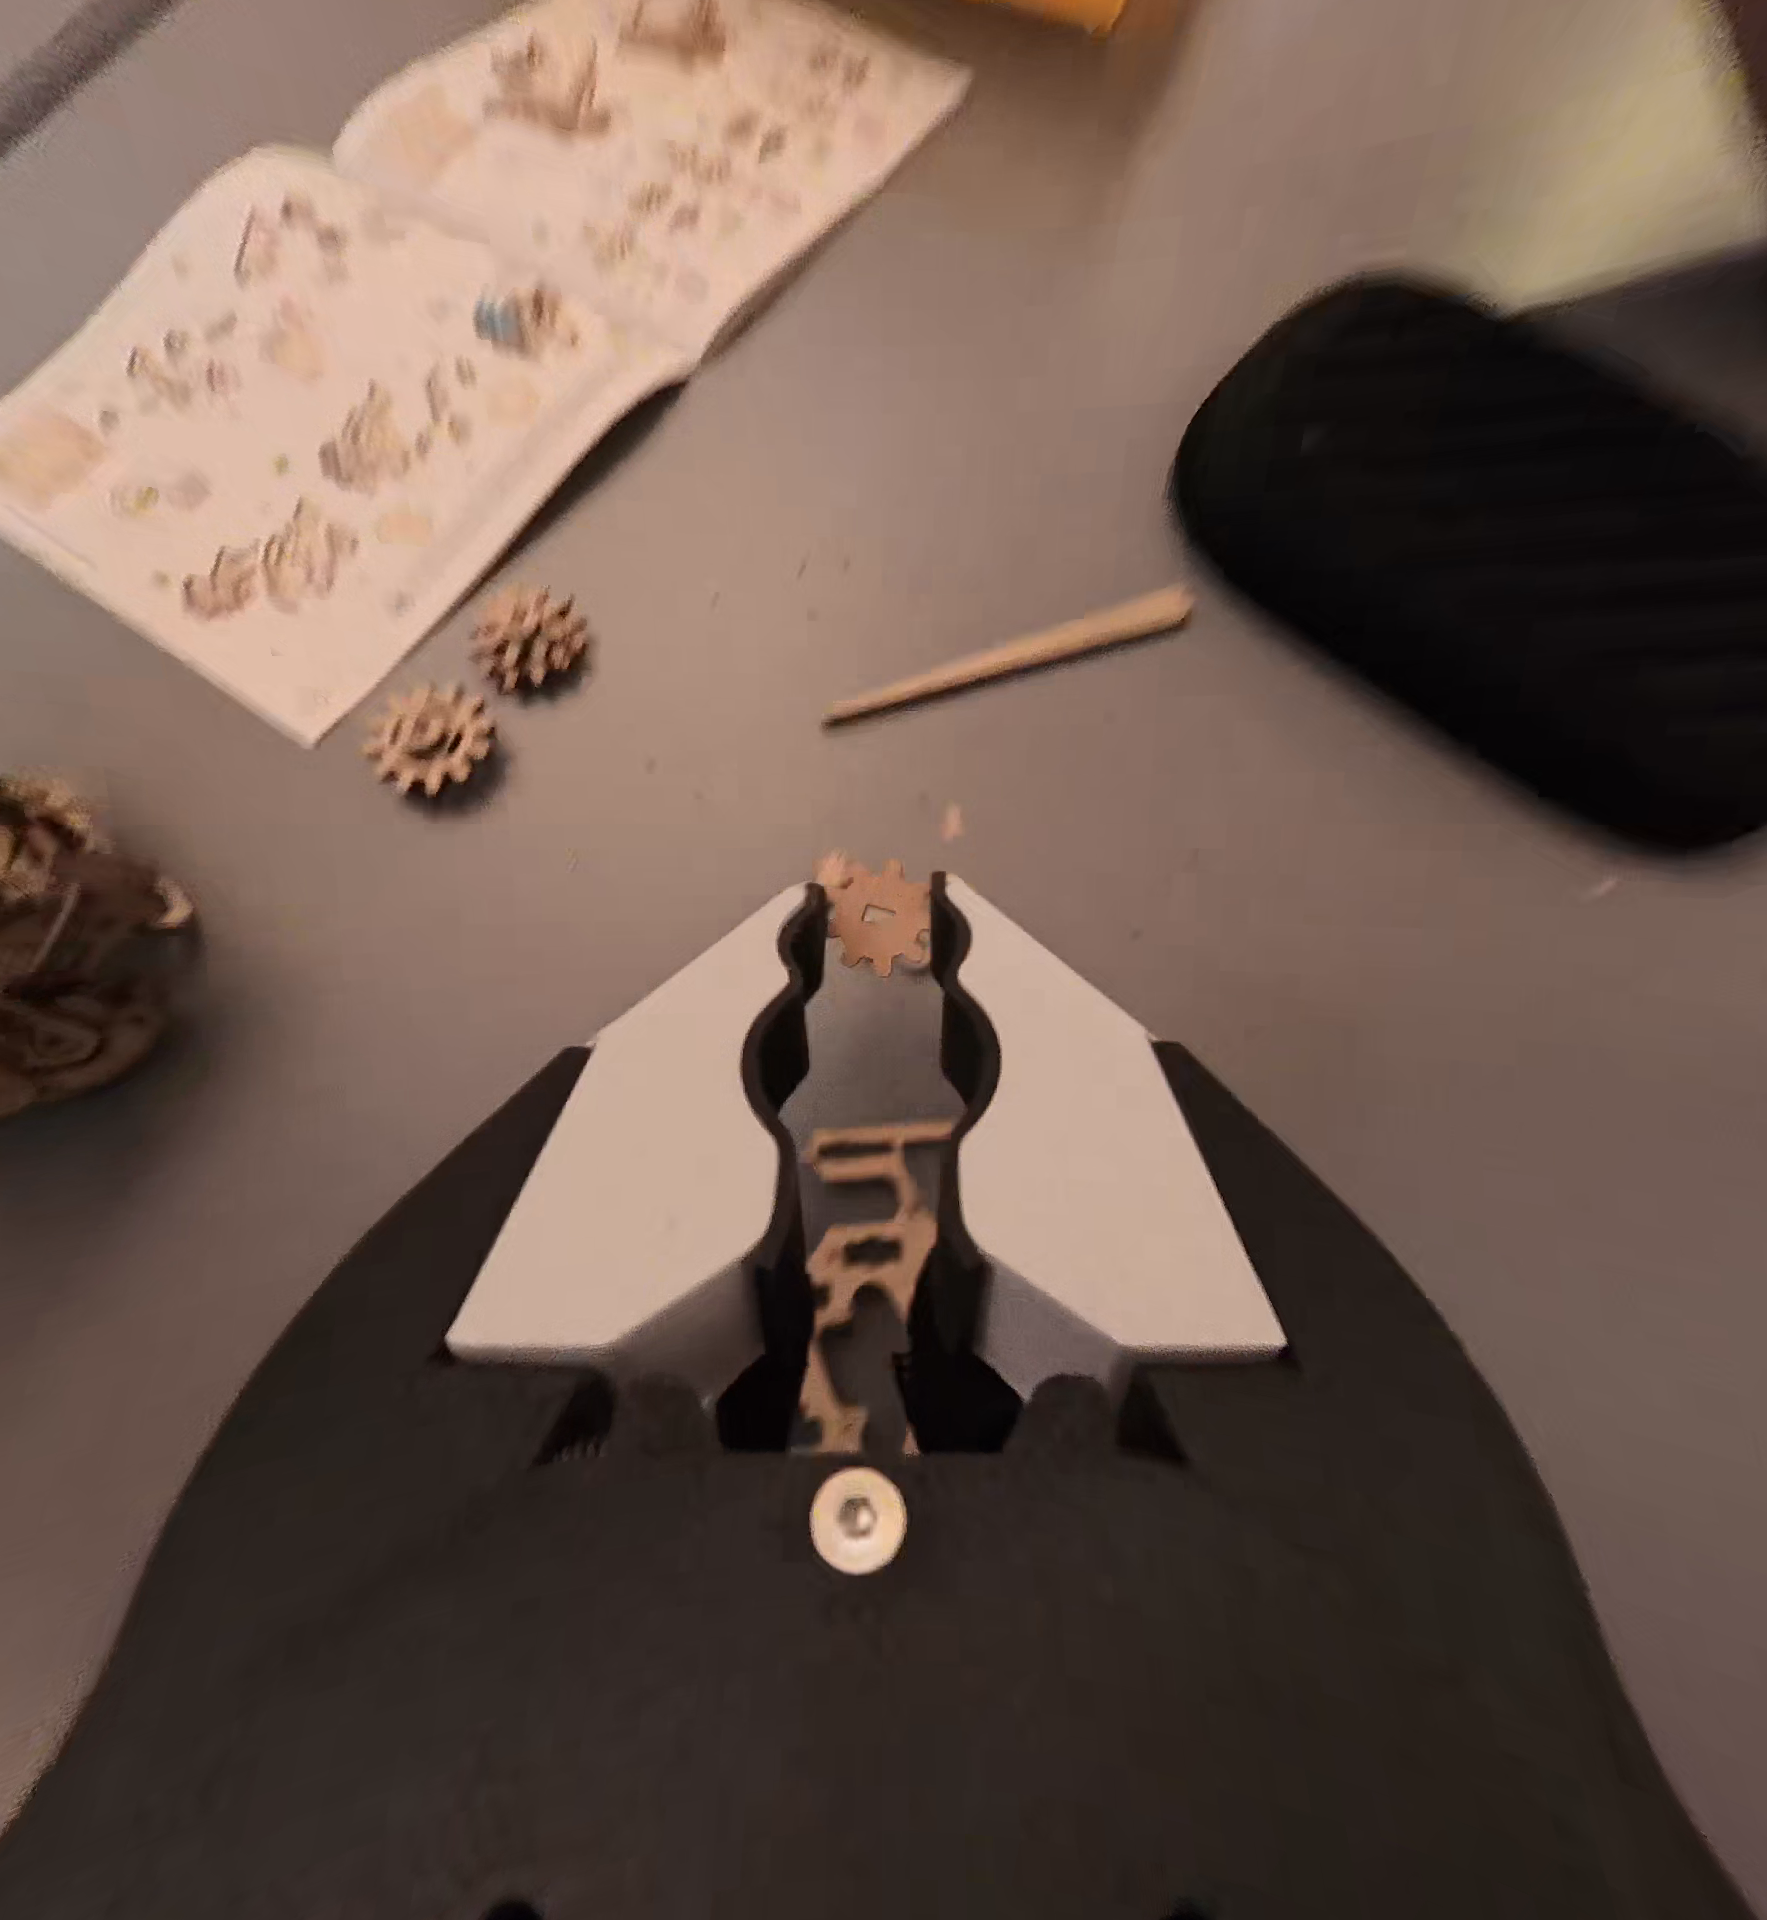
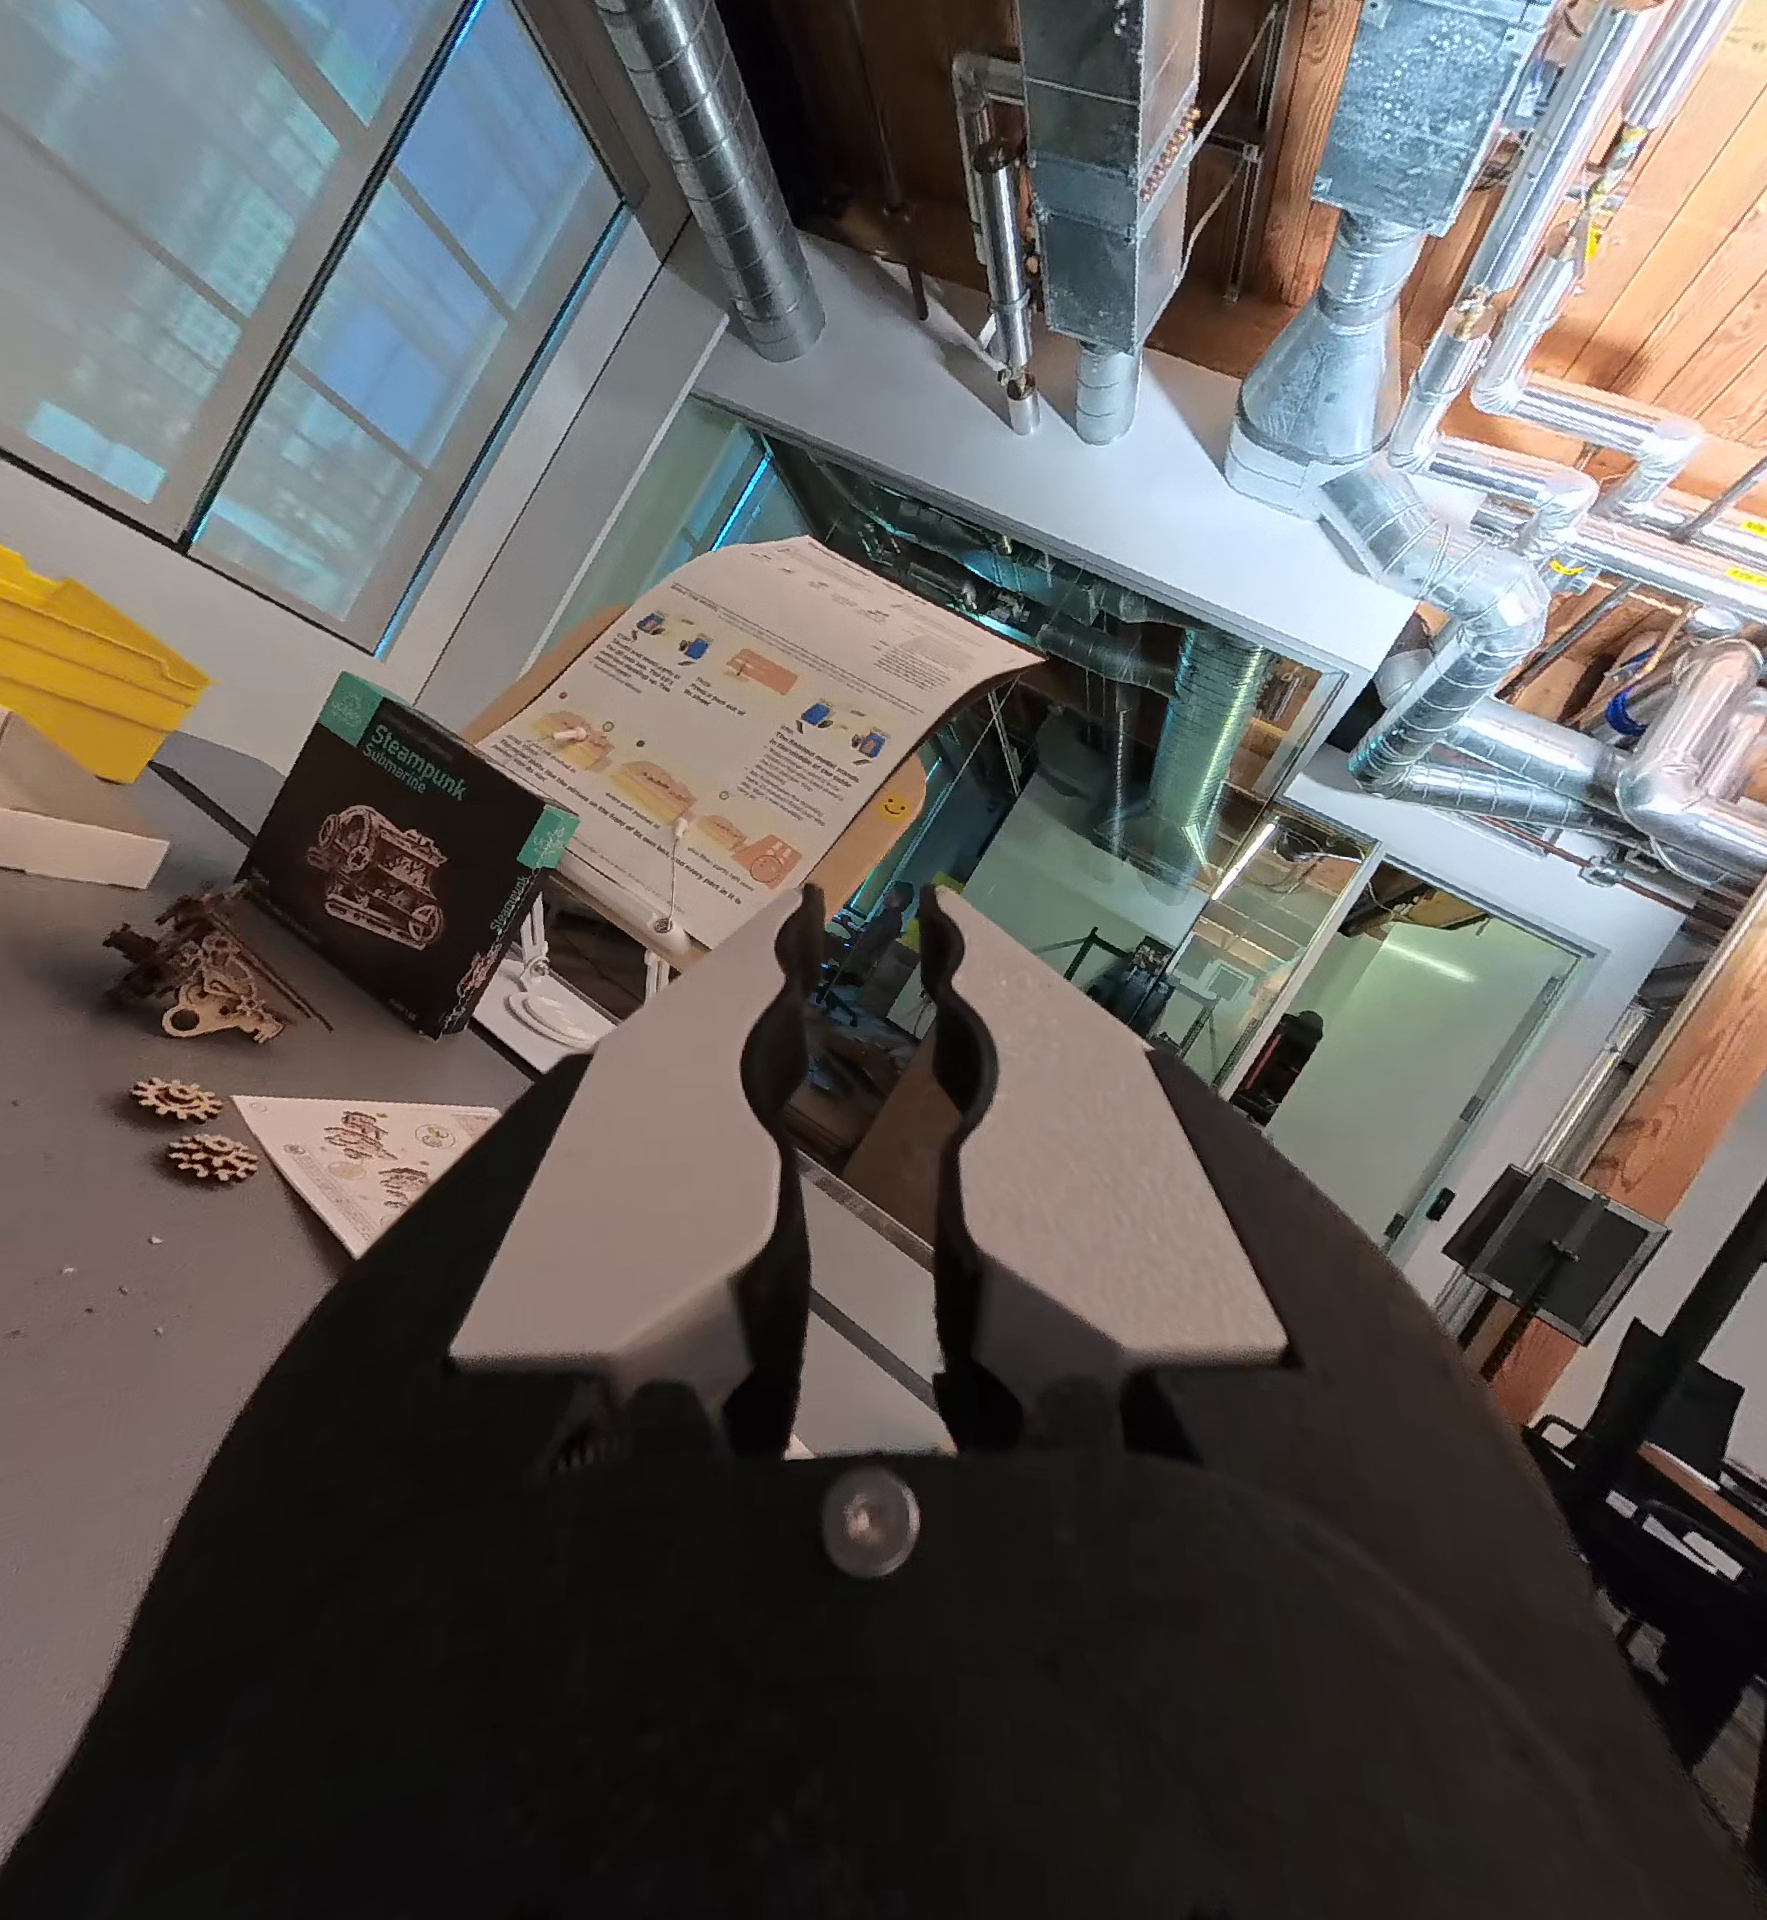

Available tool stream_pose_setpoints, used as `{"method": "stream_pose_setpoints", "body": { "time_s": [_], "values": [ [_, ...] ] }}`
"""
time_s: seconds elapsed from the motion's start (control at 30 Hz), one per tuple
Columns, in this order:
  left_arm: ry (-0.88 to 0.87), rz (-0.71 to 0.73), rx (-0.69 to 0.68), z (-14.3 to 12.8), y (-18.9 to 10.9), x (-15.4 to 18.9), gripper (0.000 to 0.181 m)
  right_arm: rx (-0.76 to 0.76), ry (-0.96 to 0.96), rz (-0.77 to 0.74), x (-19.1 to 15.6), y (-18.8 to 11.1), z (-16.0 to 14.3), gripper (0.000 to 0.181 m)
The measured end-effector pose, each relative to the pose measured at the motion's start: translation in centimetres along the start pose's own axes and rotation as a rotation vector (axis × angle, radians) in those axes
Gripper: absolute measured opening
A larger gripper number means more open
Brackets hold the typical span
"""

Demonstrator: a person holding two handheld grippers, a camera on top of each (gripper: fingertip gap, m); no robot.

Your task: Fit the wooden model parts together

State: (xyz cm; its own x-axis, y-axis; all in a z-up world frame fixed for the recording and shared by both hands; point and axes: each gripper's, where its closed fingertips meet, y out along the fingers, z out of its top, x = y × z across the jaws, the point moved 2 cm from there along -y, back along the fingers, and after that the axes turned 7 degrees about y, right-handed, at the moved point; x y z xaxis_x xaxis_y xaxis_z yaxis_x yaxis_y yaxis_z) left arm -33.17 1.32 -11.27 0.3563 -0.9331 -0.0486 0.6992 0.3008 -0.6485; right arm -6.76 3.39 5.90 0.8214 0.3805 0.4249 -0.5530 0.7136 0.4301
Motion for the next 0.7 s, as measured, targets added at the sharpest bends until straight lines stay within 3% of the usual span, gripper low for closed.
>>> {"method": "stream_pose_setpoints", "body": {
  "time_s": [0.17, 0.23, 0.27, 0.3, 0.37, 0.47, 0.6, 0.7],
  "values": [
    [-0.081, -0.297, 0.199, 7.0, -0.3, 3.1, 0.018, -0.052, -0.049, 0.164, -3.1, 0.7, -0.7, 0.017],
    [-0.089, -0.424, 0.223, 9.0, 0.1, 4.1, 0.018, -0.115, -0.085, 0.382, -6.1, 0.4, -1.6, 0.018],
    [-0.08, -0.48, 0.23, 9.7, 0.3, 4.5, 0.018, -0.179, -0.085, 0.57, -8.4, -0.5, -2.6, 0.018],
    [-0.062, -0.508, 0.223, 10.0, 0.7, 4.6, 0.018, -0.281, -0.048, 0.722, -10.1, -1.6, -3.6, 0.017],
    [-0.021, -0.514, 0.186, 9.6, 1.8, 4.1, 0.018, -0.383, -0.032, 0.786, -11.1, -2.3, -4.7, 0.02],
    [-0.024, -0.521, 0.155, 8.2, 2.7, 3.5, 0.018, -0.292, -0.056, 0.837, -12.7, -2.6, -4.0, 0.02],
    [-0.049, -0.677, 0.291, 8.0, 1.0, 4.8, 0.018, -0.342, -0.085, 0.887, -15.5, -2.4, -5.4, 0.026],
    [0.013, -0.69, 0.362, 8.3, 0.4, 4.9, 0.018, -0.288, -0.108, 0.85, -17.3, -1.6, -5.5, 0.028]
  ]
}}
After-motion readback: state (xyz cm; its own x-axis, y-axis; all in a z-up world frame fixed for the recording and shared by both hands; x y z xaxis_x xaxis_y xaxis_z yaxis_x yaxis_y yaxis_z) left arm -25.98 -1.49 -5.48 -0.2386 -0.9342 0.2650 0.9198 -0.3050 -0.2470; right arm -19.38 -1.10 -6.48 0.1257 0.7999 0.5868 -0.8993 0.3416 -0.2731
